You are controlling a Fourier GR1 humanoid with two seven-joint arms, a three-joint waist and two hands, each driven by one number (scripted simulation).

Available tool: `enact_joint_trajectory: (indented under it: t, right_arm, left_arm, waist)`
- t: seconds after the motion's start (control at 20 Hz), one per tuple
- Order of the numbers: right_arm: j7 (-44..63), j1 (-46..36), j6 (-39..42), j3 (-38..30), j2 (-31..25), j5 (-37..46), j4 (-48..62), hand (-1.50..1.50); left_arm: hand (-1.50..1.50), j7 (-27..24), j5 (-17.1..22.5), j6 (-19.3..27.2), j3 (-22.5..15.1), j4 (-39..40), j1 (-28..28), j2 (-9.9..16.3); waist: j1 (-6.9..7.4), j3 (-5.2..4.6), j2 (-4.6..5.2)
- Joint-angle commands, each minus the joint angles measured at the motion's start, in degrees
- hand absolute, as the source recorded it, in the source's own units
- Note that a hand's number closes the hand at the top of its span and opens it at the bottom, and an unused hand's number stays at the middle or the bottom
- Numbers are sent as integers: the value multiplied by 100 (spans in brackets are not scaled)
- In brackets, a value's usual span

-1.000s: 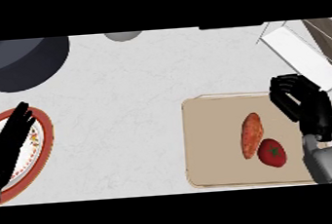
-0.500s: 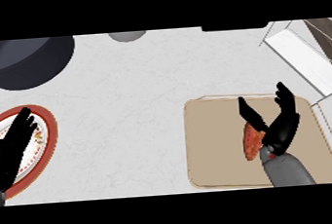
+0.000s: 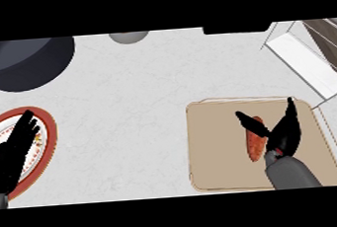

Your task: Pick the sweet potato from the tray and place it in the tiered shelf

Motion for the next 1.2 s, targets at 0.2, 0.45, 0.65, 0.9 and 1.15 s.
enact_joint_trajectory:
  t: [0.2, 0.45, 0.65, 0.9, 1.15]
  right_arm:
    - [2075, -483, 2540, 763, -388, 400, 331, -150]
    - [3565, -1121, 4008, 1053, -632, 496, -186, -150]
    - [4296, -1201, 4809, 1212, -753, 413, -807, -150]
    - [4631, -1111, 5205, 1208, -808, 296, -1141, -150]
    - [4637, -993, 5411, 901, -801, 336, -1182, -150]
  left_arm:
    - [0, 27, -61, -1, -72, 18, -108, -67]
    - [0, 64, -4, -79, -19, 111, -73, -61]
    - [0, 55, -65, 46, 21, 159, -135, -149]
    - [0, -238, -99, -170, 94, 398, -35, -160]
    - [0, 210, -116, 77, 133, 14, -142, -159]
  waist:
    - [62, 59, 49]
    - [-4, 90, 0]
    - [-115, 113, 2]
    - [-80, 122, 41]
    - [-52, 132, 39]
